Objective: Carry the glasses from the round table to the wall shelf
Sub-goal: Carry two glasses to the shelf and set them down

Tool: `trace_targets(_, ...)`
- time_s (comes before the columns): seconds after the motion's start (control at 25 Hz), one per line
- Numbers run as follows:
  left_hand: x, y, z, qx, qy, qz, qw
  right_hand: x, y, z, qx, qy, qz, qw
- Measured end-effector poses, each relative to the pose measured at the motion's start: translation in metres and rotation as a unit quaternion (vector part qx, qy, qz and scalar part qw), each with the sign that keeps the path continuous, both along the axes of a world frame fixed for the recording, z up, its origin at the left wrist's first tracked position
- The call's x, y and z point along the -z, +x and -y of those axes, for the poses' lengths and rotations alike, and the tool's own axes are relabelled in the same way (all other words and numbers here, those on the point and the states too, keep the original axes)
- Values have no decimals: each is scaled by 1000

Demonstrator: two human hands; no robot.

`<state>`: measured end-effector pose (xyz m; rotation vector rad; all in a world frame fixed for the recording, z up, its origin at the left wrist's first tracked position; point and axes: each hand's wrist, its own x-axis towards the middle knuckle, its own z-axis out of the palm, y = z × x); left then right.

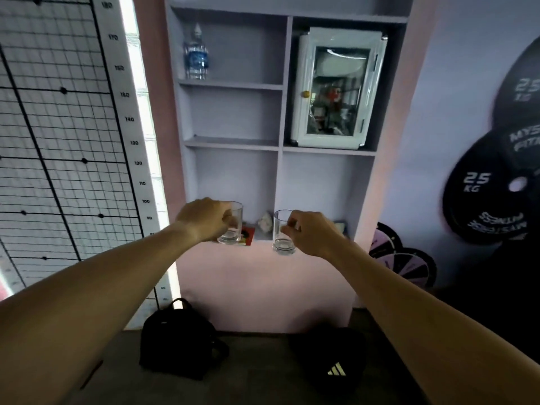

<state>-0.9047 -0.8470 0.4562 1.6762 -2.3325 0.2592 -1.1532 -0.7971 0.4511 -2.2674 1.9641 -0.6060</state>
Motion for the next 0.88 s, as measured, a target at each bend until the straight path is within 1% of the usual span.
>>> trace_targets(0.12, 0, 13, 47, -13, -11, -14, 1000, -4, 14, 56, -23, 0, -3, 1000)
trace_targets(0.28, -13, 33, 121, -9, -33, -29, 999, -27, 39, 130, -53, -21, -8, 998)
trace_targets(0.44, -52, 57, 206, -17, -66, -35, 997, -67, 71, 215, -53, -50, -8, 997)
trace_targets(0.52, -76, 66, 239, -24, -89, -28, 995, -90, 83, 250, -54, -77, -6, 996)
trace_targets(0.6, -102, 78, 282, -30, -111, -43, 992, -112, 96, 295, -52, -112, 8, 992)
trace_targets(0.68, -112, 86, 297, -34, -111, -51, 992, -121, 101, 312, -57, -123, 1, 991)
trace_targets(0.88, -127, 101, 371, -47, -134, -52, 988, -134, 115, 399, -73, -133, -3, 988)
